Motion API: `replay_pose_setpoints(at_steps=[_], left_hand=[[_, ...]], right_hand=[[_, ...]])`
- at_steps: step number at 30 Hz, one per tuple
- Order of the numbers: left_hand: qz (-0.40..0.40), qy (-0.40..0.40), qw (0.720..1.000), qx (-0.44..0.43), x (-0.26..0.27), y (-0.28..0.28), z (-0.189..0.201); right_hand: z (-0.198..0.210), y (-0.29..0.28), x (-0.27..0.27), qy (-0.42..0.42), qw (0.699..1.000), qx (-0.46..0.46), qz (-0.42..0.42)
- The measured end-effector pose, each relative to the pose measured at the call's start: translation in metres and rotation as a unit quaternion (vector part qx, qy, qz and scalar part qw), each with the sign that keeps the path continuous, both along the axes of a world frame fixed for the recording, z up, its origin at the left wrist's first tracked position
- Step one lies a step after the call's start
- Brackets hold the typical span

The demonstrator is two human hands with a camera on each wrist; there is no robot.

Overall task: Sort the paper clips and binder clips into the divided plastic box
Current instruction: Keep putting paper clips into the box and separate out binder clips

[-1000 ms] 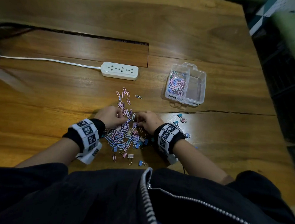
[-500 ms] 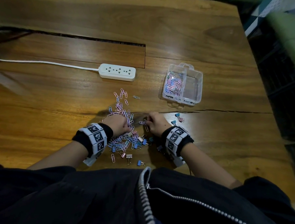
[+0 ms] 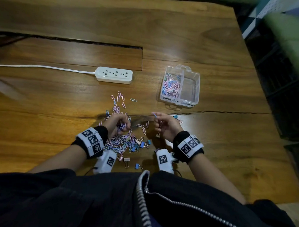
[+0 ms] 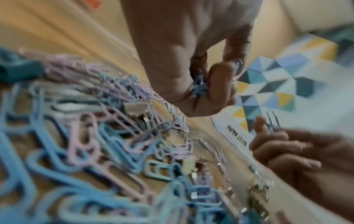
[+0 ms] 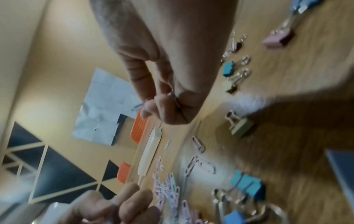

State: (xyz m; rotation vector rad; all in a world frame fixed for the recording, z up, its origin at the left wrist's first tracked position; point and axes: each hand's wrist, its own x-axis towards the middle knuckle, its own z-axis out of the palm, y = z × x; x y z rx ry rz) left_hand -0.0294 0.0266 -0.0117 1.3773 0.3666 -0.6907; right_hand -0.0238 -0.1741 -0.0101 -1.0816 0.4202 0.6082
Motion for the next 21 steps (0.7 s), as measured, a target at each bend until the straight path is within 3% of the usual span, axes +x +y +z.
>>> replay_pose_setpoints(at_steps=[3,5,8,10,12,15,18,21], left_hand=[[0.045,0.034,0.997,-0.053,0.0,-0.006,0.001],[0.055,0.037,0.996,-0.056,0.003,-0.011,0.0],[0.01,-0.013,1.0,0.023,0.008,-0.021,0.001],[-0.053,-0.052,0.991,0.111,0.011,-0.027,0.004],[-0.1,-0.084,0.973,0.188,0.013,-0.033,0.005],[-0.154,-0.145,0.933,0.29,0.017,-0.038,0.004],[-0.233,-0.206,0.857,0.411,0.02,-0.04,0.001],[-0.309,-0.238,0.777,0.495,0.022,-0.042,-0.004]], right_hand=[[-0.004,0.003,-0.001,0.047,0.996,0.061,-0.052],[-0.006,0.006,-0.001,0.052,0.995,0.055,-0.062],[-0.006,0.009,0.002,0.028,0.998,-0.032,-0.036],[-0.005,0.014,0.004,-0.014,0.987,-0.161,0.014],[-0.007,0.019,0.004,-0.065,0.946,-0.309,0.075],[-0.013,0.026,0.003,-0.157,0.843,-0.485,0.169],[-0.015,0.03,0.001,-0.217,0.737,-0.593,0.242],[-0.015,0.03,0.001,-0.248,0.679,-0.627,0.29]])
